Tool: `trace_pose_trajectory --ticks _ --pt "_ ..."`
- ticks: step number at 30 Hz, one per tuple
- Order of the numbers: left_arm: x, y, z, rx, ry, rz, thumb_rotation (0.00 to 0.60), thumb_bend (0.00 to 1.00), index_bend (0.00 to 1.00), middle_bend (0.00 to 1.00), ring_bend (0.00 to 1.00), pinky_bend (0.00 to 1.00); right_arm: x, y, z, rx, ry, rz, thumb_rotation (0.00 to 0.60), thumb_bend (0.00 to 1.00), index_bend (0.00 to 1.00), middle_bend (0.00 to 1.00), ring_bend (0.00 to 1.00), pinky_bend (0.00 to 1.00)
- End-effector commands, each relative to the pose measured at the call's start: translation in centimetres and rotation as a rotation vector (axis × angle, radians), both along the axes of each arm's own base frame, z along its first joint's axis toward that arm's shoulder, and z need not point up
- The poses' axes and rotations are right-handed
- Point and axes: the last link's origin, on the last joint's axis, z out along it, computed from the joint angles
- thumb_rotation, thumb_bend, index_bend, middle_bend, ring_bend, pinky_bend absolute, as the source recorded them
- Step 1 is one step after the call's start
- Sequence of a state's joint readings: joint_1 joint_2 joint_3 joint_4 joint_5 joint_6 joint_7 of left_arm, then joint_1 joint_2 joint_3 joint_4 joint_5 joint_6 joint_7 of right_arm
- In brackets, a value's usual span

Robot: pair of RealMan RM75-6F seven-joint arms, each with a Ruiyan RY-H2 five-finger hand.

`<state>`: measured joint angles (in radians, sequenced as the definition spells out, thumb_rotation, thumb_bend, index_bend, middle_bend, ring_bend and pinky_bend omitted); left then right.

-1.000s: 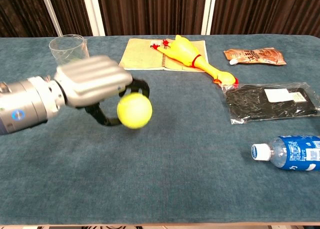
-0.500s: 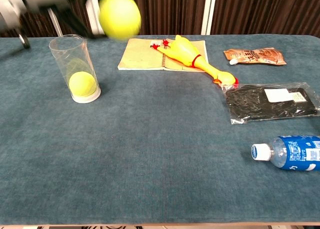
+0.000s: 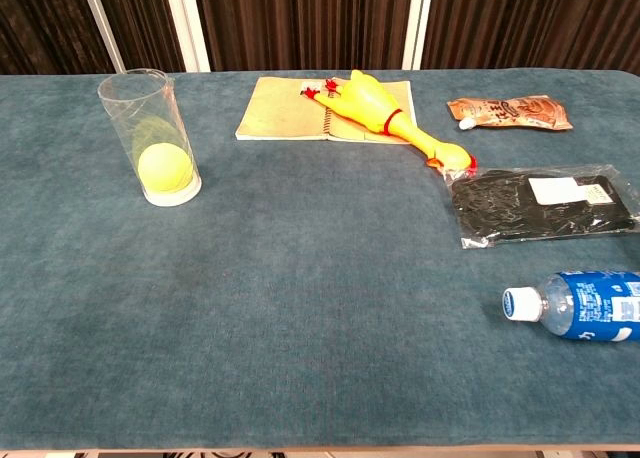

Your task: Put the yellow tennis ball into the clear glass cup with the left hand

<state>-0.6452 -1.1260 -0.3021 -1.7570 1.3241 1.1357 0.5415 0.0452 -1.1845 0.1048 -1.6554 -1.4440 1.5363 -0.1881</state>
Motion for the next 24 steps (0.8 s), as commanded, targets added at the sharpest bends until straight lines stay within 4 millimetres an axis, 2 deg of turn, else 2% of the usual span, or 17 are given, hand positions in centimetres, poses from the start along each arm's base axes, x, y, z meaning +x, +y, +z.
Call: trace_pose_trajectory --ticks 1,12,24 --pt "-1.5 0.6 -0.2 -0.014 0.017 0.039 0.6 0.28 0.39 0.45 0.43 0.53 0.0 0.0 -0.2 0.006 0.003 -0.001 0.6 0.35 0.11 0.0 0.01 0.0" --pt "-4.1 1.7 -2.5 -0.041 0.067 0.087 0.6 0.28 0.39 0.45 0.43 0.53 -0.1 -0.1 -0.1 0.002 0.003 -0.003 0.6 0.35 0.11 0.0 0.01 0.0" --pt "-3.7 1.7 -4.7 -0.084 0.075 0.075 0.6 0.25 0.37 0.43 0.41 0.53 -0.1 0.0 0.0 -0.001 0.002 -0.002 0.6 0.35 0.11 0.0 0.01 0.0"
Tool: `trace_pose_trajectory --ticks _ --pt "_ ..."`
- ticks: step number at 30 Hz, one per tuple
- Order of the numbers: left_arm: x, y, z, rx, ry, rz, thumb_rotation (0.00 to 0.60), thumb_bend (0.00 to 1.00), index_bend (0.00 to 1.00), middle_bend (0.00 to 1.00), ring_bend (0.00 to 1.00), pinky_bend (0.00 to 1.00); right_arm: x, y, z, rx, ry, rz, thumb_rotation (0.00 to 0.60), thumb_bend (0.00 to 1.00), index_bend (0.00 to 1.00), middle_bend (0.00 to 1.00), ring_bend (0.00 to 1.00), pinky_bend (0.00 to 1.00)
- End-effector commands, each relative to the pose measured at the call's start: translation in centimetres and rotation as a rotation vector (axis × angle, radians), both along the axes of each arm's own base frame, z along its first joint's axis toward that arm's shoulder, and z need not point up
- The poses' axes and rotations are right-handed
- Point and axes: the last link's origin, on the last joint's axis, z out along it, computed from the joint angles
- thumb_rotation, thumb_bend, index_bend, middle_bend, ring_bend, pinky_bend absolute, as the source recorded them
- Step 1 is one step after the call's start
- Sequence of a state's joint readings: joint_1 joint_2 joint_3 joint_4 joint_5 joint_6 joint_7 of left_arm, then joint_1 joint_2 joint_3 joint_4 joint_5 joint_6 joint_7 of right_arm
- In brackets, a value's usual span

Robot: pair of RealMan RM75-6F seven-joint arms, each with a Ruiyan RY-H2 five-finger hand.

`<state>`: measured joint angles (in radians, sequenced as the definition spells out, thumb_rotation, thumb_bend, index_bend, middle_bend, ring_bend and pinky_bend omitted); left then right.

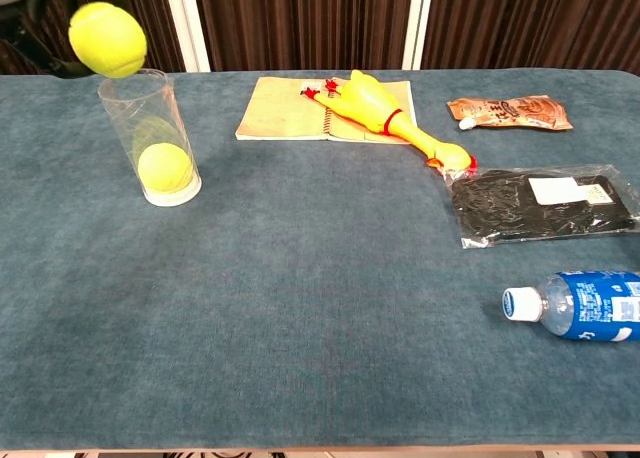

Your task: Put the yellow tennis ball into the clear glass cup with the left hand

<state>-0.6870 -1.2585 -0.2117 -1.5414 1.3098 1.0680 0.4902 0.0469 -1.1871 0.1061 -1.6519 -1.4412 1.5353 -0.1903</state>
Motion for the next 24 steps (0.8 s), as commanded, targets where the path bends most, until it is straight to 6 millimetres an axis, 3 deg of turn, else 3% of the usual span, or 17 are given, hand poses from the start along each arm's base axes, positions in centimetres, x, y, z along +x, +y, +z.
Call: trace_pose_trajectory --ticks 1,10,24 --pt "0.3 -0.1 -0.3 -0.005 -0.001 -0.008 0.6 0.24 0.37 0.43 0.41 0.53 0.0 0.0 0.0 -0.001 -0.001 0.001 0.6 0.35 0.11 0.0 0.01 0.0" --pt "0.3 -0.3 -0.4 -0.023 0.007 0.007 0.6 0.05 0.34 0.3 0.32 0.47 0.0 0.0 0.2 -0.005 -0.004 0.0 0.6 0.35 0.11 0.0 0.01 0.0" --pt "0.5 -0.9 1.2 0.036 -0.055 0.028 0.6 0.04 0.29 0.23 0.27 0.42 0.0 0.0 0.2 -0.004 -0.002 -0.001 0.6 0.35 0.11 0.0 0.01 0.0"
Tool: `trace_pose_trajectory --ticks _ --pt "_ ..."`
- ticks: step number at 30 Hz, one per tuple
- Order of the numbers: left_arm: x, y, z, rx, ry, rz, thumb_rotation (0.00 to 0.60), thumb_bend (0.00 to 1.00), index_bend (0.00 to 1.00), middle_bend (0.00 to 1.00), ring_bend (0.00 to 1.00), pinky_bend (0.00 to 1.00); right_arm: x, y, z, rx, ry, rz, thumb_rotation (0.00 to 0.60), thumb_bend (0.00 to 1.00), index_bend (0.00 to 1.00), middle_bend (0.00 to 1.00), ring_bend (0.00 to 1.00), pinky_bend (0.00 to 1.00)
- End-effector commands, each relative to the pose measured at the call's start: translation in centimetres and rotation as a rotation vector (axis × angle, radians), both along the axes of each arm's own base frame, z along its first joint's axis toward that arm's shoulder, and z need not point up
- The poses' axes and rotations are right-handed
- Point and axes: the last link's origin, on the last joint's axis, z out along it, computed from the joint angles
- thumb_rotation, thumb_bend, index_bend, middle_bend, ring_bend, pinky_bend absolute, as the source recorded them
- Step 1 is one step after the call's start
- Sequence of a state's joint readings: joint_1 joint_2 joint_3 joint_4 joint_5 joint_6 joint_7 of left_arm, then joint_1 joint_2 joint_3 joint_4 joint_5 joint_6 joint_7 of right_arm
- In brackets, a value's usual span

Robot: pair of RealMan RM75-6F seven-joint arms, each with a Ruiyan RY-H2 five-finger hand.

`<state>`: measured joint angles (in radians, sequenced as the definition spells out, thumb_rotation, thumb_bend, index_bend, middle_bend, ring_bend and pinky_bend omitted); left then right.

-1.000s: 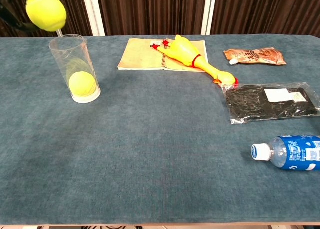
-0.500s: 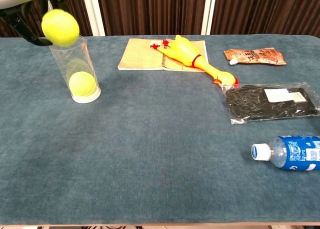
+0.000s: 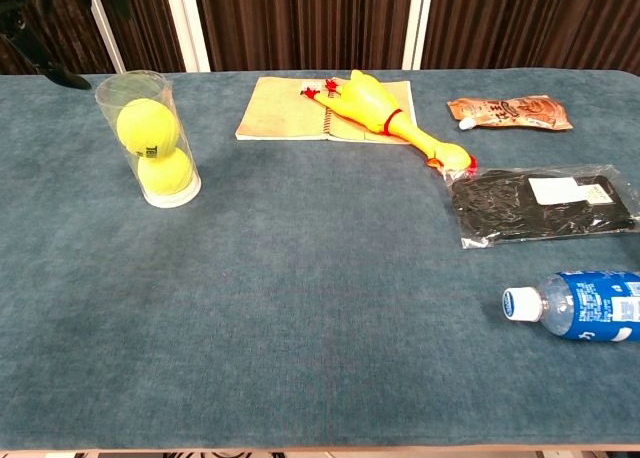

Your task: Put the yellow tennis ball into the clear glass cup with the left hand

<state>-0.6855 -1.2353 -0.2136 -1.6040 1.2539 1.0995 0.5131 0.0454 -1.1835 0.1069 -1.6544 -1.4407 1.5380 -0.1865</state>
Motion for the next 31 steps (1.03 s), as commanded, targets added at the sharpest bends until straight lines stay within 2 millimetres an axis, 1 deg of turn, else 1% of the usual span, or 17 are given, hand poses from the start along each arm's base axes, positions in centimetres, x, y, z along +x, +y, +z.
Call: trace_pose_trajectory --ticks 1,3,7,10,12,15,18,21,24,27,31 --pt "0.0 -0.8 0.7 0.03 -0.021 -0.002 0.6 0.04 0.28 0.23 0.27 0.42 0.0 0.0 0.0 0.0 0.0 -0.001 0.6 0.35 0.11 0.0 0.01 0.0" --pt "-0.2 -1.9 1.5 0.064 -0.043 -0.012 0.6 0.04 0.26 0.22 0.25 0.39 0.0 0.0 0.0 0.001 0.001 -0.001 0.6 0.35 0.11 0.0 0.01 0.0" --pt "-1.6 -4.7 2.7 0.106 -0.076 0.007 0.6 0.04 0.23 0.16 0.19 0.32 0.0 0.0 -0.1 0.002 0.001 0.0 0.6 0.35 0.11 0.0 0.01 0.0" --pt "-3.8 -7.6 3.5 0.11 -0.073 0.058 0.6 0.04 0.2 0.1 0.12 0.24 0.0 0.0 -0.1 0.003 0.001 0.0 0.6 0.35 0.11 0.0 0.01 0.0" --pt "-5.1 -8.9 3.9 0.108 -0.059 0.093 0.6 0.04 0.18 0.07 0.07 0.2 0.1 0.0 -0.1 0.003 0.001 0.0 0.6 0.35 0.11 0.0 0.01 0.0" --pt "-7.5 -11.2 4.2 0.104 -0.045 0.182 0.6 0.04 0.17 0.04 0.04 0.17 0.1 0.0 -0.2 0.005 0.002 0.0 0.6 0.35 0.11 0.0 0.01 0.0" --pt "-9.3 -13.0 4.3 0.097 -0.051 0.235 0.6 0.04 0.16 0.02 0.01 0.14 0.1 0.0 -0.2 0.003 0.001 0.0 0.6 0.35 0.11 0.0 0.01 0.0" --pt "-10.9 -14.4 4.5 0.095 -0.069 0.269 0.6 0.04 0.15 0.01 0.01 0.13 0.1 0.0 0.0 -0.001 0.0 0.0 0.6 0.35 0.11 0.0 0.01 0.0" --pt "-12.1 -15.4 4.9 0.107 -0.107 0.297 0.6 0.04 0.14 0.01 0.01 0.13 0.1 0.1 0.1 -0.007 -0.003 0.001 0.6 0.35 0.11 0.0 0.01 0.0" --pt "-13.0 -16.0 5.4 0.116 -0.133 0.323 0.6 0.04 0.13 0.01 0.01 0.13 0.1 0.1 0.2 -0.007 -0.005 0.001 0.6 0.35 0.11 0.0 0.01 0.0" --pt "-13.7 -16.2 5.8 0.124 -0.154 0.333 0.6 0.04 0.13 0.01 0.01 0.12 0.1 0.1 0.2 -0.005 -0.006 0.004 0.6 0.35 0.11 0.0 0.01 0.0"
